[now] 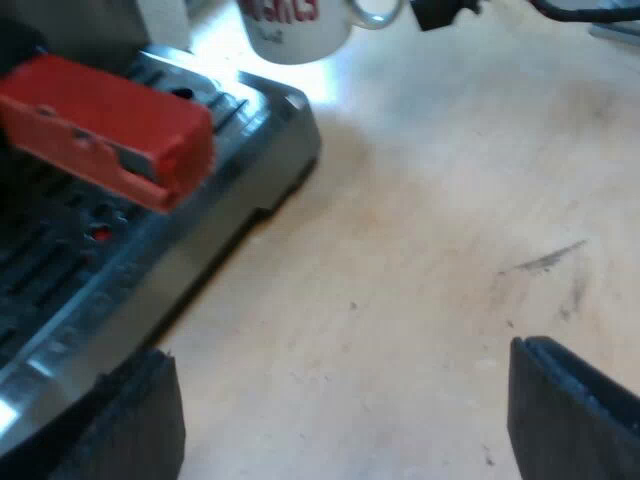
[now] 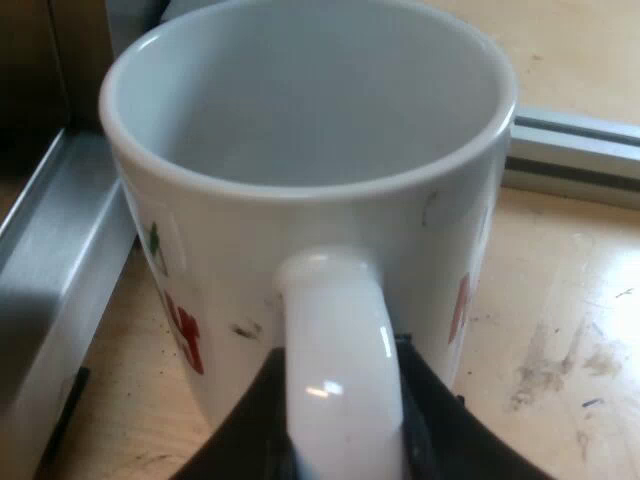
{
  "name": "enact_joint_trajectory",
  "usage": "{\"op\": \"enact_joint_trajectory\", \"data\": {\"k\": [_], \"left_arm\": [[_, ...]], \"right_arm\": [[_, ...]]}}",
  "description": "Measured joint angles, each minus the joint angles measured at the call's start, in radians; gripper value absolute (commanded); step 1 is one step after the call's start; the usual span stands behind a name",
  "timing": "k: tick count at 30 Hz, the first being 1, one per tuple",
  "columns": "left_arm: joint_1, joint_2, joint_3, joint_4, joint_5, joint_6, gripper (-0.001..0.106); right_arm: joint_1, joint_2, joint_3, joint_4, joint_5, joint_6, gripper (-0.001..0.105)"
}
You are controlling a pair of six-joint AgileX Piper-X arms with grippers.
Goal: Place mug into machine
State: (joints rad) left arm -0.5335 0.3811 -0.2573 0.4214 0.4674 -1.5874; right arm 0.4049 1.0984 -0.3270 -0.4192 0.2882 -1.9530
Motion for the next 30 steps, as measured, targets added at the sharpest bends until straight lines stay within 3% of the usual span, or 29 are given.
{"op": "enact_joint_trajectory", "data": {"k": [8, 12, 17, 24, 30], "left_arm": [[0.0, -0.213, -0.067, 0.207, -0.145, 0.0, 0.069], [0.0, -0.261, -0.075, 0.251, -0.189, -0.004, 0.069], [0.0, -0.272, -0.075, 0.265, -0.367, -0.057, 0.069], [0.0, -0.272, -0.043, 0.226, -0.372, -0.059, 0.069], [0.0, -0.272, -0.022, 0.16, -0.373, -0.059, 0.069]], "right_arm": [[0.025, -0.259, 0.003, 0.262, -0.074, -0.005, 0.0], [0.074, -0.34, 0.007, 0.348, -0.084, -0.007, 0.0], [0.18, -0.435, 0.007, 0.443, -0.089, -0.001, 0.0], [0.331, -0.433, 0.007, 0.457, -0.089, 0.052, 0.0], [0.404, -0.329, 0.007, 0.37, -0.086, 0.081, 0.0]]}}
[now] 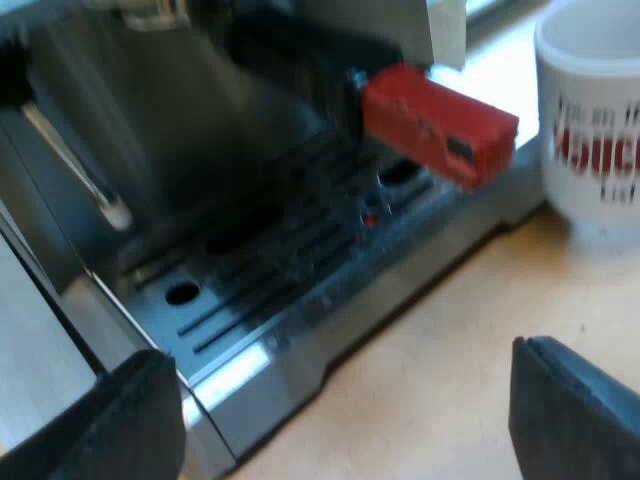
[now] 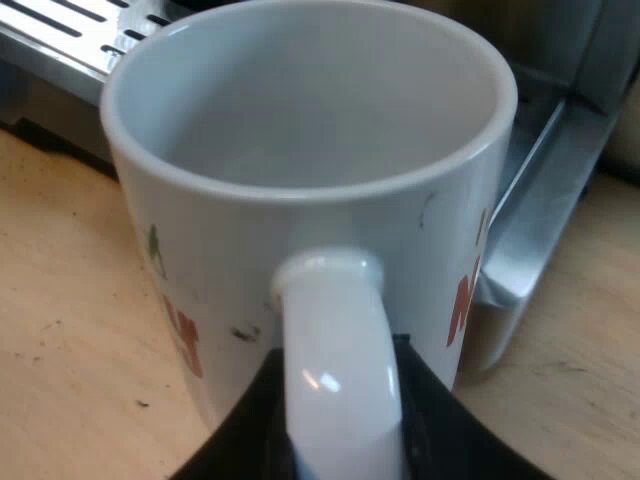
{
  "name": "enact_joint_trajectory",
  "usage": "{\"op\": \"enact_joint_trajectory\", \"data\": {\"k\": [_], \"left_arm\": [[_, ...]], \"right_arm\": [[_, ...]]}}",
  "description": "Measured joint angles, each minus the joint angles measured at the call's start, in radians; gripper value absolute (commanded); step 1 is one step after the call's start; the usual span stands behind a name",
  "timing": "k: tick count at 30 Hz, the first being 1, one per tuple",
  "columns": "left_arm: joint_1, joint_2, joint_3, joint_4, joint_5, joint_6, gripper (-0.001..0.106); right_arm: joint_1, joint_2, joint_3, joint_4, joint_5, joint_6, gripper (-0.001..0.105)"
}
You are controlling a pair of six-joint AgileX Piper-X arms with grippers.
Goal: Place mug into machine
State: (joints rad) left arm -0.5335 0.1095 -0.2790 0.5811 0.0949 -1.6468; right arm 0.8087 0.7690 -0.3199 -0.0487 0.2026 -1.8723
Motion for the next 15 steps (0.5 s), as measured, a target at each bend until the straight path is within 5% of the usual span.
{"op": "enact_joint_trajectory", "data": {"k": [15], "left_arm": [[0.0, 0.016, 0.08, -0.114, 0.008, 0.032, 0.069]], "right_arm": [[0.034, 0.284, 0.0, -0.387, 0.004, 0.036, 0.0]]}}
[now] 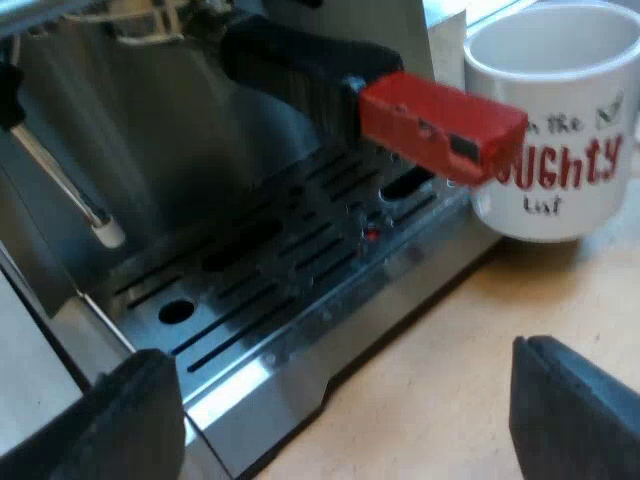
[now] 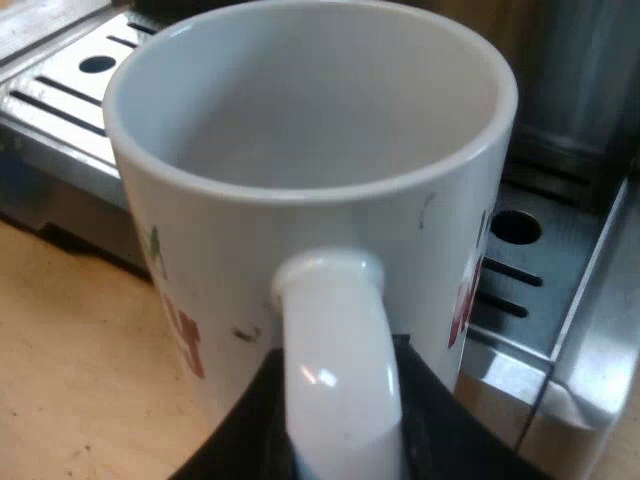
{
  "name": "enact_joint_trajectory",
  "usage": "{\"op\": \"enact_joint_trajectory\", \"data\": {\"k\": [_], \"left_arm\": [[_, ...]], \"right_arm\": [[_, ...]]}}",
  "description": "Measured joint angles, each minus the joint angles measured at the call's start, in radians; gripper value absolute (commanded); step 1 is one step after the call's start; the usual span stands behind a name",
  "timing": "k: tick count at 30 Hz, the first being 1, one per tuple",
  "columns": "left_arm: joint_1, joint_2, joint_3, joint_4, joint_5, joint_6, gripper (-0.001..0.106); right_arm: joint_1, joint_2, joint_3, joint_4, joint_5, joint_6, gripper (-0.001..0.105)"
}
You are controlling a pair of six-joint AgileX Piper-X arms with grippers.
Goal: Place mug into machine
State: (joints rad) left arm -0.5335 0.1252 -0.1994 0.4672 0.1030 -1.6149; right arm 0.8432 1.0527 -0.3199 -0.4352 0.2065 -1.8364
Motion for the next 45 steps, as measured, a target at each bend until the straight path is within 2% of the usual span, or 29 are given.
{"op": "enact_joint_trajectory", "data": {"k": [3, 15, 23, 31, 45], "left_arm": [[0.0, 0.021, 0.009, -0.013, 0.0, 0.021, 0.069], [0.0, 0.134, 0.052, -0.169, 0.007, 0.021, 0.069], [0.0, 0.197, 0.061, -0.238, 0.007, -0.002, 0.069], [0.0, 0.257, 0.066, -0.29, 0.007, -0.002, 0.069], [0.0, 0.257, 0.066, -0.29, 0.007, -0.002, 0.069]], "right_arm": [[0.032, 0.049, 0.0, -0.063, -0.003, 0.0, 0.0], [0.089, 0.169, -0.018, -0.25, 0.05, 0.0, 0.0], [0.089, 0.269, -0.117, -0.243, 0.052, 0.0, 0.0], [0.089, 0.349, -0.172, -0.238, 0.056, 0.0, 0.0], [0.089, 0.523, -0.331, -0.236, 0.113, 0.014, 0.0]]}}
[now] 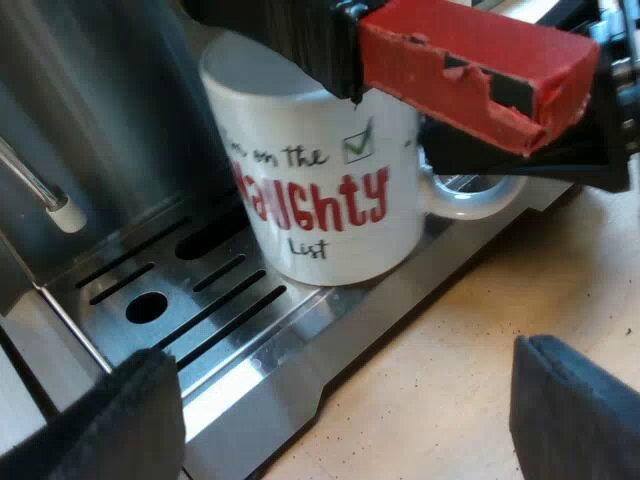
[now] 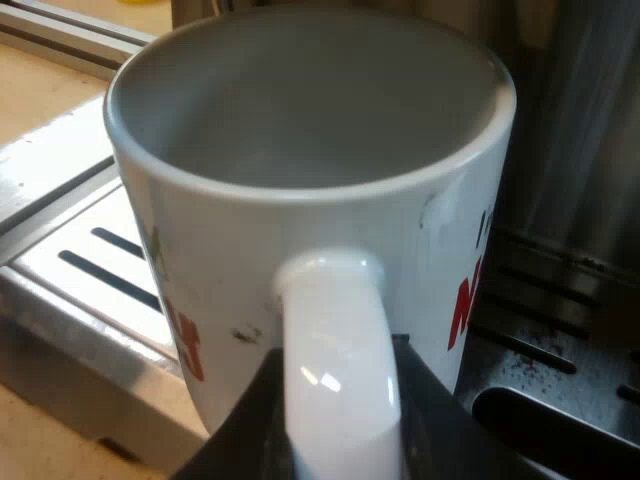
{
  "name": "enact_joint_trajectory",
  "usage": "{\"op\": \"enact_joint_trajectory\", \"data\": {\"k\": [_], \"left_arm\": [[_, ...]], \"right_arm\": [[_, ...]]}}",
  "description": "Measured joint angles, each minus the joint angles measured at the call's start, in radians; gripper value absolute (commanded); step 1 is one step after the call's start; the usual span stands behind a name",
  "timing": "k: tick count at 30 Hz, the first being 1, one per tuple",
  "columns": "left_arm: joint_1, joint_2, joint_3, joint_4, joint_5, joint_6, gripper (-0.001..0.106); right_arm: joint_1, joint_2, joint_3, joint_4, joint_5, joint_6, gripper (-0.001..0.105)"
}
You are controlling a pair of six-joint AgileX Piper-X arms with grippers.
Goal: Place mug into machine
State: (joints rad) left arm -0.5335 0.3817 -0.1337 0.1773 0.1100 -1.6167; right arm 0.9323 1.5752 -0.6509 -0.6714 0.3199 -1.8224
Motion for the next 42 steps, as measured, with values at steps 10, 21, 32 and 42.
{"op": "enact_joint_trajectory", "data": {"k": [10, 21, 32, 42], "left_arm": [[0.0, 0.0, 0.0, 0.0, 0.012, 0.0, 0.069], [0.0, 0.0, 0.0, -0.002, 0.041, 0.0, 0.069], [0.0, 0.0, 0.0, -0.006, 0.041, 0.0, 0.069], [0.0, 0.0, 0.0, -0.006, 0.041, 0.0, 0.069]], "right_arm": [[0.0, 0.081, -0.091, 0.0, 0.014, 0.001, 0.0], [-0.021, 0.134, -0.148, -0.006, 0.014, 0.026, 0.0], [-0.021, 0.134, -0.148, -0.006, 0.015, 0.028, 0.036], [-0.021, 0.134, -0.154, -0.035, 0.015, 0.054, 0.049]]}}
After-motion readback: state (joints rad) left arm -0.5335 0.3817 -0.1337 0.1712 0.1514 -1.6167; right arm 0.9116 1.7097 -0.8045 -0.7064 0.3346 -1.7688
